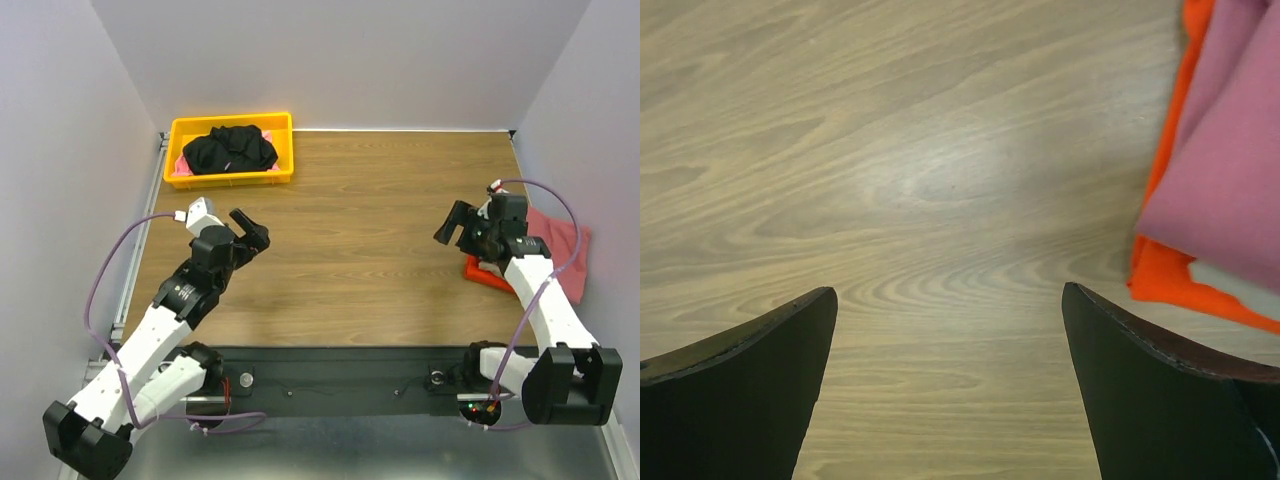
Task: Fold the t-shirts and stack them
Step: Neatly place the folded tshirt to the corner
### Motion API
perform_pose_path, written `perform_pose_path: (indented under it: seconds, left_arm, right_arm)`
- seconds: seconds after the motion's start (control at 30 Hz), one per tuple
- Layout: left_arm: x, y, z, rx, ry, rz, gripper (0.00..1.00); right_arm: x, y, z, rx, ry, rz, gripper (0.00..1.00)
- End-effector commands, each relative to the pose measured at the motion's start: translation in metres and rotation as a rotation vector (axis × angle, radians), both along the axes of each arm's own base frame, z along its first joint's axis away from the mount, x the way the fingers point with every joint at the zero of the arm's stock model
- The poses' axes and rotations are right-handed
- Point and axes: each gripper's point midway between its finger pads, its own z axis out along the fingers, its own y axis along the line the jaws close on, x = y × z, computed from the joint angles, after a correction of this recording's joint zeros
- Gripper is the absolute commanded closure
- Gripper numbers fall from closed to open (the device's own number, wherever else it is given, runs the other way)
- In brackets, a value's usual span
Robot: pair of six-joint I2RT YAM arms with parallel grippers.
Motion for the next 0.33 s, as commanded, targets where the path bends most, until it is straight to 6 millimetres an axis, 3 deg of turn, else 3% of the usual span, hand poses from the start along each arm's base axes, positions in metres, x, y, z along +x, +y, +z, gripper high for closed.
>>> perform_pose_path:
  seconds: [0.0,0.3]
  left_arm:
    - [0.0,0.009,0.037,-0.046,-0.092,0.049,0.01]
    - [-0.003,0.016,0.044,-0.048,-0.122,0.075,0.01]
  right_arm:
    - [0.032,0.007,0.062,0.068,-0.261,-0.005,0.0]
    - [0.027,0.007,0.08,0.058,-0.354,0.0,0.0]
